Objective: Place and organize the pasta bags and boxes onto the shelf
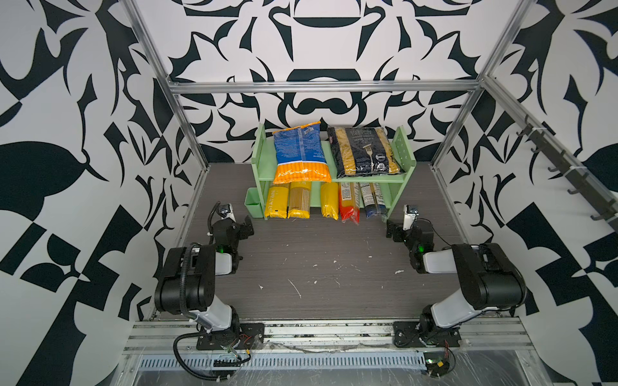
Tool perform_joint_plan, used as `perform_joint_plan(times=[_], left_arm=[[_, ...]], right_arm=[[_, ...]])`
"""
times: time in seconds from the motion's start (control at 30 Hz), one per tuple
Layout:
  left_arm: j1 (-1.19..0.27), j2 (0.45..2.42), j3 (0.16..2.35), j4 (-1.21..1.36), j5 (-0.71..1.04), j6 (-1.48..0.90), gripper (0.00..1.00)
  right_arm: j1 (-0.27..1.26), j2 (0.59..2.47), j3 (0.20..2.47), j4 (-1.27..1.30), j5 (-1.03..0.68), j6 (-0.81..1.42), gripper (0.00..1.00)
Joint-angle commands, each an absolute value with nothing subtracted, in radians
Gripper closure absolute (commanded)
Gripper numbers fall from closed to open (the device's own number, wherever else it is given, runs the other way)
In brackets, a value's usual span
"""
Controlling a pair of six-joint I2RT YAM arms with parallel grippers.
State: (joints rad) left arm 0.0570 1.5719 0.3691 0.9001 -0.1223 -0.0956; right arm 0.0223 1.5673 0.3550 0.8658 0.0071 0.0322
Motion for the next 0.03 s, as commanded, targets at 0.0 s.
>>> perform_joint_plan(times=[0.0], left_arm=[[0.062, 1.561, 0.374, 0.924, -0.113, -0.086, 0.01]], right_arm=[[0.022, 1.554, 0.357, 0.907, 0.010, 0.023, 0.00]])
